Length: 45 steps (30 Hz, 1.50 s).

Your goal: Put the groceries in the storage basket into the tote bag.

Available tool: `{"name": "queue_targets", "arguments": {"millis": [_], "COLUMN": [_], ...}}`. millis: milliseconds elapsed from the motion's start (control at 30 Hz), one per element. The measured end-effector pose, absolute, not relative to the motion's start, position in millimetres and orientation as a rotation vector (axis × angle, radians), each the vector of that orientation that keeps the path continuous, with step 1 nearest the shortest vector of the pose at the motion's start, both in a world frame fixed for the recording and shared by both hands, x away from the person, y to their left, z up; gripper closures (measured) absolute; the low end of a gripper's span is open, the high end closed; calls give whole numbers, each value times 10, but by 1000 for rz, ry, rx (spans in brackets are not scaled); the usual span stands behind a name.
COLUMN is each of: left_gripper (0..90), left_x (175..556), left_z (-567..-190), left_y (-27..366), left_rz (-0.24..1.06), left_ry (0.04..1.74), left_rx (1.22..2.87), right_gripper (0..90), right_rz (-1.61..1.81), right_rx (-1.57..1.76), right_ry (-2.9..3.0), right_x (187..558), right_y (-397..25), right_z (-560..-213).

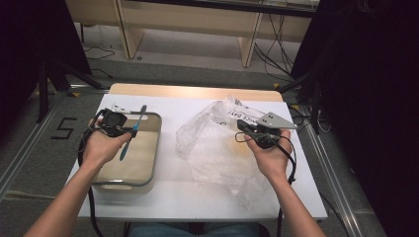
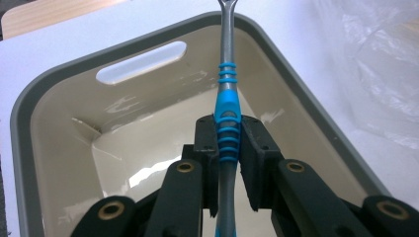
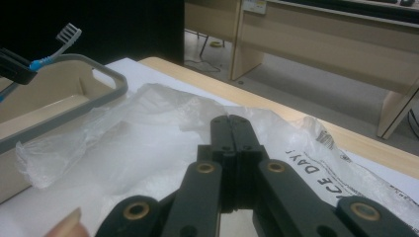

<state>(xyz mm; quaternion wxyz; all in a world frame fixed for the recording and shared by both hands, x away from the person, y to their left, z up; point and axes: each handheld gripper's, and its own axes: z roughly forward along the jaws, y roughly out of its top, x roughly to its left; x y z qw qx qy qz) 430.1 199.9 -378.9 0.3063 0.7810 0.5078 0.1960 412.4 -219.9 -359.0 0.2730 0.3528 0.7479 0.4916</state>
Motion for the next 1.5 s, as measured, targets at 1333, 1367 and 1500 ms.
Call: {"name": "queue_targets", "arguments": {"millis": [1333,1367,1500], "left_gripper": [781,781,781], "left_x": [4111,4107,4096], "left_z": [-3414,-3409,-3388], "left_y": [1650,1641,1611], "left_rz": [538,535,534], "left_ry": [1178,1173,1162], "left_rx": [2032,2031,2035], "right_gripper": [900,900,900], "right_rz": [1322,1322,1322], "right_rx": [946,946,946], "right_ry": [2015,2015,2015], "right_x": [4124,4124,4123], "right_y": [-2188,-2187,-2186], "right_z": [-3594,-3594,-3593]}}
